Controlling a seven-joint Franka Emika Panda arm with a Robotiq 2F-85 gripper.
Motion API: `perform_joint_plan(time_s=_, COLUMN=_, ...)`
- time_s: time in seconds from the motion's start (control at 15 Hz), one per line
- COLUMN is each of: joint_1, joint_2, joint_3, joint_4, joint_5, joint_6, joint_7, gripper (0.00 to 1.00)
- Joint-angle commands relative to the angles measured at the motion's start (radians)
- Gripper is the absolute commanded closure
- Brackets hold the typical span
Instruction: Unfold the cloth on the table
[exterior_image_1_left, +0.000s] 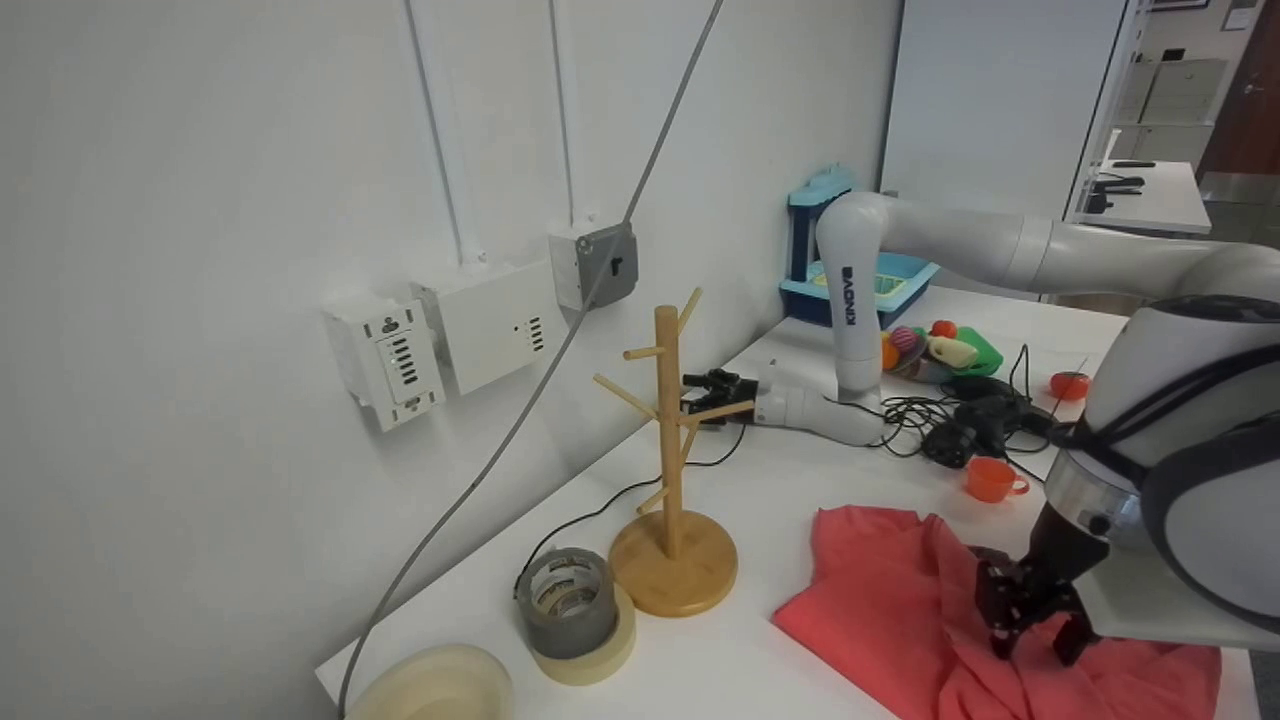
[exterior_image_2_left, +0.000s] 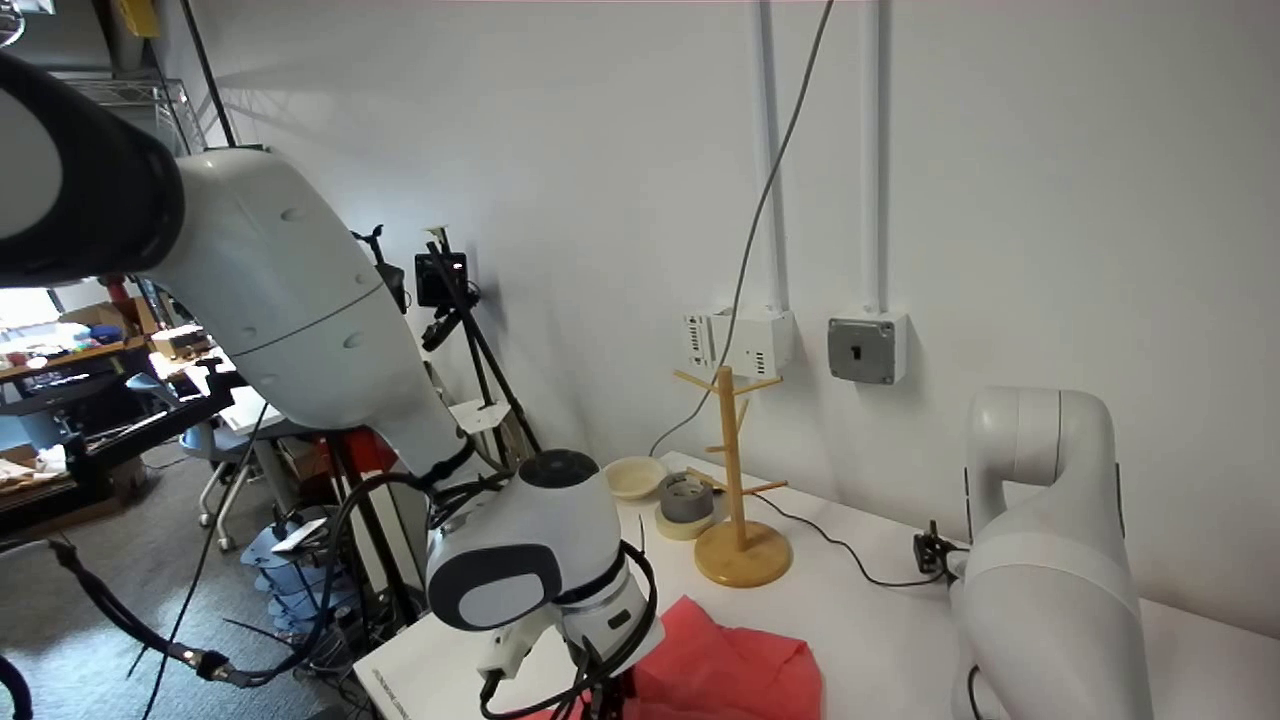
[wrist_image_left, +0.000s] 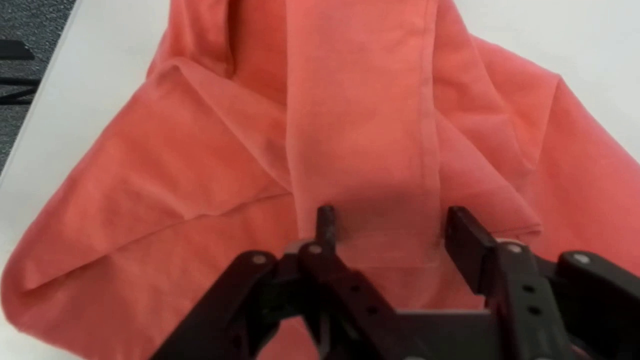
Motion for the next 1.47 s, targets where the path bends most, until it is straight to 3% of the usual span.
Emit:
perform_joint_plan(time_s=0.0, joint_1=-0.008, joint_2=0.019, joint_3=-0.001, joint_4=0.015, joint_5=0.003, joint_6=0.025, joint_7=0.0, gripper=0.7)
perform_joint_plan(time_s=0.27, joint_1=-0.004, joint_2=0.015, joint_3=-0.002, joint_4=0.009, joint_5=0.003, joint_6=0.027, joint_7=0.002, gripper=0.99)
perform_joint_plan(time_s=0.47, joint_1=-0.006, joint_2=-0.001, joint_3=0.006, joint_4=-0.003, joint_5=0.009, joint_6=0.026, joint_7=0.0, gripper=1.0)
perform_joint_plan(time_s=0.73, joint_1=-0.014, joint_2=-0.076, joint_3=0.074, joint_4=-0.07, joint_5=0.023, joint_6=0.015, joint_7=-0.044, gripper=0.99)
perform_joint_plan(time_s=1.07, joint_1=-0.042, joint_2=-0.206, joint_3=0.281, joint_4=-0.182, joint_5=0.103, joint_6=0.0, joint_7=-0.185, gripper=0.99)
perform_joint_plan(time_s=1.4, joint_1=-0.04, joint_2=-0.267, joint_3=0.447, joint_4=-0.181, joint_5=0.221, joint_6=-0.045, joint_7=-0.358, gripper=0.99)
